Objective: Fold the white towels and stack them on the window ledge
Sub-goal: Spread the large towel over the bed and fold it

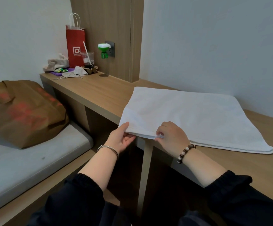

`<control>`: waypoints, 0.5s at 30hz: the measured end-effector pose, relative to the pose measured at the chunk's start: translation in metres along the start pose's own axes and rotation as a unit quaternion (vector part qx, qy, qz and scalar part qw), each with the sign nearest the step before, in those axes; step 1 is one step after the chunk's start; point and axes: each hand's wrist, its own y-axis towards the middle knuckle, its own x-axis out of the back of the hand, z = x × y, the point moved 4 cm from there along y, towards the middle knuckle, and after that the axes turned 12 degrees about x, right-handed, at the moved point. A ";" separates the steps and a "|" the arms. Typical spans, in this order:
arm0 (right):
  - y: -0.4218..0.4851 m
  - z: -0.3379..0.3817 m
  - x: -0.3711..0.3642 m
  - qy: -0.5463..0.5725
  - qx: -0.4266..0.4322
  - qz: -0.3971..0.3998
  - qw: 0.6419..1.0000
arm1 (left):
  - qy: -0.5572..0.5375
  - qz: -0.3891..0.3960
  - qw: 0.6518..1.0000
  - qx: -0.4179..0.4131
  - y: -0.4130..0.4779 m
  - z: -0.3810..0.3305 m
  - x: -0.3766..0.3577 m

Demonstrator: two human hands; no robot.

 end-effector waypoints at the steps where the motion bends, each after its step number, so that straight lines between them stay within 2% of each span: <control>1: 0.000 0.001 0.001 -0.007 0.002 0.000 1.000 | -0.002 -0.002 1.000 0.001 0.001 0.001 0.000; 8: 0.004 0.010 0.006 -0.099 0.066 0.011 0.993 | 0.082 -0.076 0.990 -0.086 0.007 -0.008 -0.003; 13: 0.014 0.003 0.011 -0.092 0.030 0.023 0.995 | 0.161 -0.073 0.975 -0.138 0.004 -0.026 -0.018; 15: 0.017 -0.002 0.011 -0.086 0.006 0.024 0.996 | 0.239 -0.081 0.951 -0.178 0.006 -0.034 -0.026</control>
